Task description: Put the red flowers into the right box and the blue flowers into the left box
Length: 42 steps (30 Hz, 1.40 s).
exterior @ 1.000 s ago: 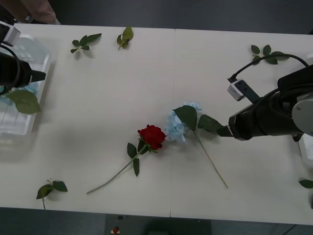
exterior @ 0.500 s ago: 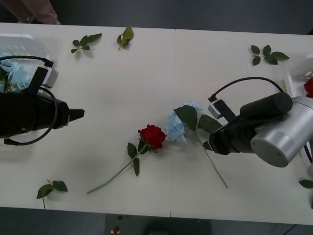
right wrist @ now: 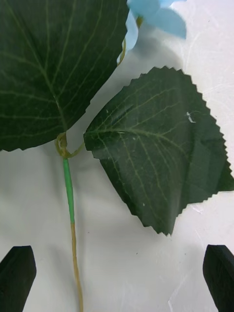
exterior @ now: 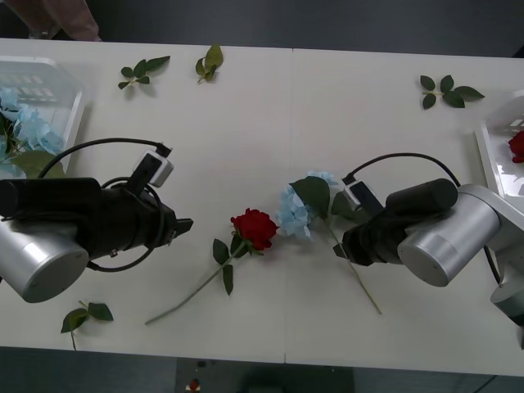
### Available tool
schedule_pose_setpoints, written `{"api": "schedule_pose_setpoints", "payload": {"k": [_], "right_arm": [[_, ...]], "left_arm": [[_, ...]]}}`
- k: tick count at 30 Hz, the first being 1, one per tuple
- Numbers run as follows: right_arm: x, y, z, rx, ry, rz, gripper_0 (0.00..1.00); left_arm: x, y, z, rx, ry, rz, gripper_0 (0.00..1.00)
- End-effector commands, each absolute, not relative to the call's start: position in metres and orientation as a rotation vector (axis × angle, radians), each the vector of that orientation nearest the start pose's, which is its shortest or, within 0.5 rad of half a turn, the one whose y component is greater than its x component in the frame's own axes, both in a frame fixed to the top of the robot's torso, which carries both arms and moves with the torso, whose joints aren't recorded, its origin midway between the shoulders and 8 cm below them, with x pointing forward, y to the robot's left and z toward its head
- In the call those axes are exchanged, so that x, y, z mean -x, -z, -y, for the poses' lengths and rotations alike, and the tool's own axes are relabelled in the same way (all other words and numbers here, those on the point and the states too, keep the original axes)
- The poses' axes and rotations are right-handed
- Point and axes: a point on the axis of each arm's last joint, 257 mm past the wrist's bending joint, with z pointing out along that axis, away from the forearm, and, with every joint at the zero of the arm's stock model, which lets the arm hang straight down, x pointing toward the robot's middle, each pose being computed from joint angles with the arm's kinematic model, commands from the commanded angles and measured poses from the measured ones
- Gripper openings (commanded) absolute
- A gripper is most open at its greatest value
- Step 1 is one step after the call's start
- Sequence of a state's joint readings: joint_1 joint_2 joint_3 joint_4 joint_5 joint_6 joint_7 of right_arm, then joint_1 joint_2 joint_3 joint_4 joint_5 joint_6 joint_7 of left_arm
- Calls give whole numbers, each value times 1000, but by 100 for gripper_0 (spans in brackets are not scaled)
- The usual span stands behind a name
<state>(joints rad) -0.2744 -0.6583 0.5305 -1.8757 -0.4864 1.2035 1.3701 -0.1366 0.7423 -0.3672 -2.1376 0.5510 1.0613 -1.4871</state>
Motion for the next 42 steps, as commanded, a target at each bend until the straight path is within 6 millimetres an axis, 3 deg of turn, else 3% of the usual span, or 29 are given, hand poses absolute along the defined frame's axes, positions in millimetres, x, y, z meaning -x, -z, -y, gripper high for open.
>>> {"api": "schedule_pose_setpoints", "payload": {"k": [1,18,19,21,22,23,26,42], "right_arm": [[-449,330,164,662,-33,-2461,100],[-465,351,161,644,24,-2492,100],[-465,351,161,646,28,-2491,94],[-465,351,161,648,30,-2490,65],[-465,351,161,648,30,-2490,34],[-465,351,161,650,30,-2490,19],[-465,351,161,650,30,-2490,2],[-468,348,160,646,29,-2484,0]], "left_arm": [[-441,233,-145,-701,141,-2164,100],[-402,274,-94,-802,207,-2216,100],[-401,277,-93,-809,208,-2219,100],[-399,281,-90,-826,204,-2224,100],[-399,286,-90,-836,198,-2231,100],[-400,288,-88,-843,196,-2234,100],[-402,298,-83,-846,196,-2247,100],[-426,352,-73,-883,142,-2252,100]]}}
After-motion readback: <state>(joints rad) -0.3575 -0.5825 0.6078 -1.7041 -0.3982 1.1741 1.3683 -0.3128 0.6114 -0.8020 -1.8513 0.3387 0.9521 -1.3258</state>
